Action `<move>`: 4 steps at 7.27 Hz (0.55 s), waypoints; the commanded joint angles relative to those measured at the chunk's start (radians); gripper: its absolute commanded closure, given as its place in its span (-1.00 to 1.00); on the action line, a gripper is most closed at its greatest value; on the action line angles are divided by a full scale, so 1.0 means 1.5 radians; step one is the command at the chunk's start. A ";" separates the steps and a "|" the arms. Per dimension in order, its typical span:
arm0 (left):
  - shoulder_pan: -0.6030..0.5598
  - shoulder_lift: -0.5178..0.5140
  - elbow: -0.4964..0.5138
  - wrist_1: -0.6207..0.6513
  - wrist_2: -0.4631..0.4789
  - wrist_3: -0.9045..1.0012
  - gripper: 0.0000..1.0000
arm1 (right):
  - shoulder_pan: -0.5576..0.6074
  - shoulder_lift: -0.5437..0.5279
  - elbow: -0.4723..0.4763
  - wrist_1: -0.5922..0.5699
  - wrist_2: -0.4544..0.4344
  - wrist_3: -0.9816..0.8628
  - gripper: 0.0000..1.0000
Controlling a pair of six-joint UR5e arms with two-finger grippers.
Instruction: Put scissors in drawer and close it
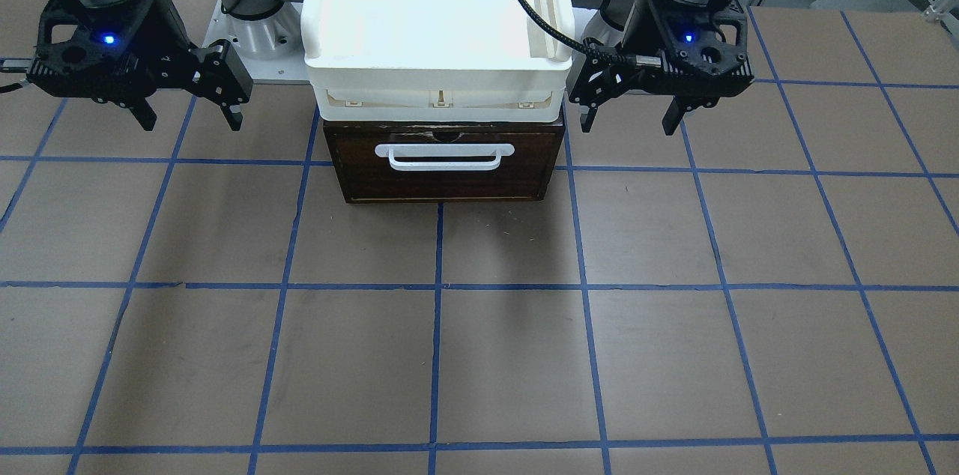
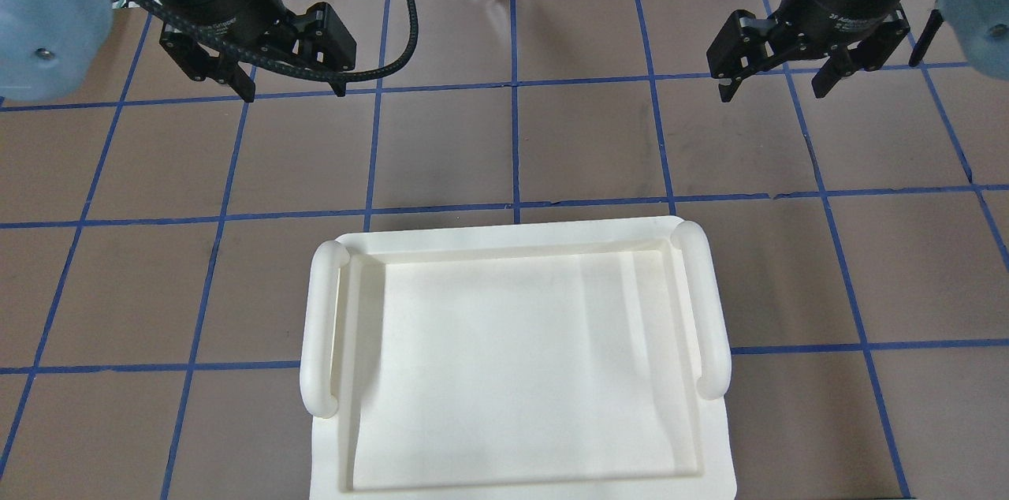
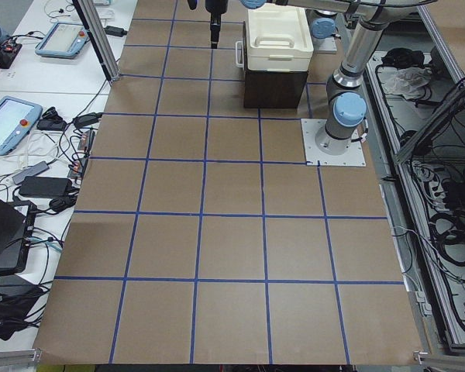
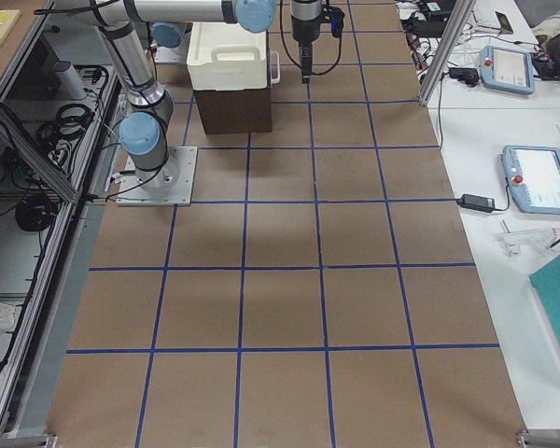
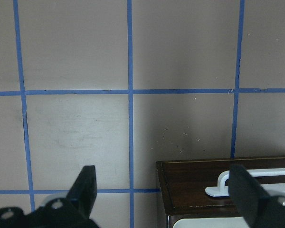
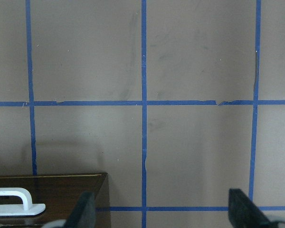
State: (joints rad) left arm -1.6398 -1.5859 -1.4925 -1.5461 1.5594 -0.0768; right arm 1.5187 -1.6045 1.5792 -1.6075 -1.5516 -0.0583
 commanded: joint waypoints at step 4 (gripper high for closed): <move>0.000 0.005 0.000 -0.008 -0.001 0.000 -1.00 | 0.000 0.001 0.001 -0.002 0.004 -0.003 -1.00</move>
State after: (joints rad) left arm -1.6398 -1.5789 -1.4926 -1.5550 1.5586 -0.0767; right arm 1.5187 -1.6044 1.5793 -1.6083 -1.5481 -0.0632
